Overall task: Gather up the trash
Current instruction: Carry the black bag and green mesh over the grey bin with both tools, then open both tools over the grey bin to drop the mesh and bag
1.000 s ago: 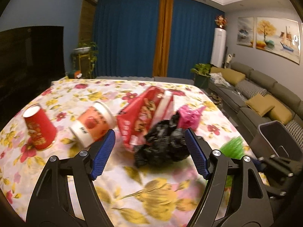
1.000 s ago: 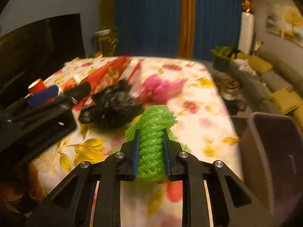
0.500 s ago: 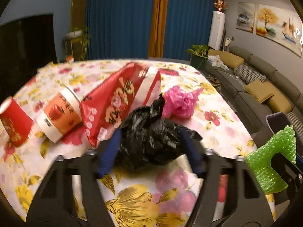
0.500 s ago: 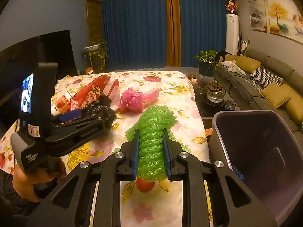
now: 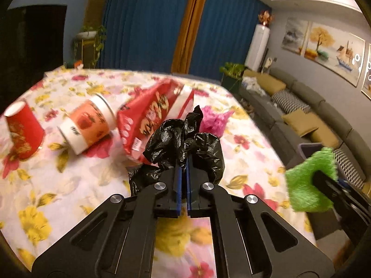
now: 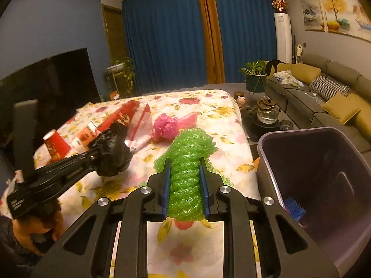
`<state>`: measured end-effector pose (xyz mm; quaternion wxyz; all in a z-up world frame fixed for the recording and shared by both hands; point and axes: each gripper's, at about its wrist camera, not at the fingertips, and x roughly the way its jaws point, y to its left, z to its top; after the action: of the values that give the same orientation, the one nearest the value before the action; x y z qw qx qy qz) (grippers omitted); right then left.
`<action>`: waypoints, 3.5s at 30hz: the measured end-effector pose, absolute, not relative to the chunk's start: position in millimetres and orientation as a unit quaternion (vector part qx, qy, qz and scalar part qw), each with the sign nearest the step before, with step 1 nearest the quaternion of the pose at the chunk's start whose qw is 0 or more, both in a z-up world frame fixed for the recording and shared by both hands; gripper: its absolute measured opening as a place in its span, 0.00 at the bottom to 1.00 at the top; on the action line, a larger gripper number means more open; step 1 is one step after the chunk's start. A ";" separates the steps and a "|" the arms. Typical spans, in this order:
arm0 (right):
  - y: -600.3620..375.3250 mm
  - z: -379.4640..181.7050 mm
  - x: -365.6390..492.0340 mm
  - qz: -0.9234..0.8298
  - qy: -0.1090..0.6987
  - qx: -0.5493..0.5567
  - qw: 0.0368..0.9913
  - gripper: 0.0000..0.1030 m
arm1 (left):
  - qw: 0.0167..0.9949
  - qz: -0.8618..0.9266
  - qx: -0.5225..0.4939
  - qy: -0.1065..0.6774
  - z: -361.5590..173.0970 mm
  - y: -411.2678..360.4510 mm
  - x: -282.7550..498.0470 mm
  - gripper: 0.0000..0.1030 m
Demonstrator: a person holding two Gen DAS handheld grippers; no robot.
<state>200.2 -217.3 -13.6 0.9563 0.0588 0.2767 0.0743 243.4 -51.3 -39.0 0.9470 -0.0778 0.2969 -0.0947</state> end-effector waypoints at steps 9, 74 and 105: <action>-222.1 -1.1 176.6 0.080 0.255 0.061 0.962 0.22 | 0.963 -0.102 -0.040 0.247 -9.7 -74.0 193.7 0.02; -376.4 8.5 134.1 -0.118 0.183 0.075 0.973 0.34 | 0.932 -0.273 0.040 0.237 -20.6 -302.9 197.4 0.02; -388.4 11.5 123.7 -0.135 0.165 0.116 0.970 0.64 | 0.932 -0.270 0.057 0.235 -26.0 -300.8 188.0 0.64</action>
<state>123.7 -388.4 11.5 0.9701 0.1158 0.1653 -0.1349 188.0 -300.8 -26.0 0.9320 0.0573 0.2347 -0.2701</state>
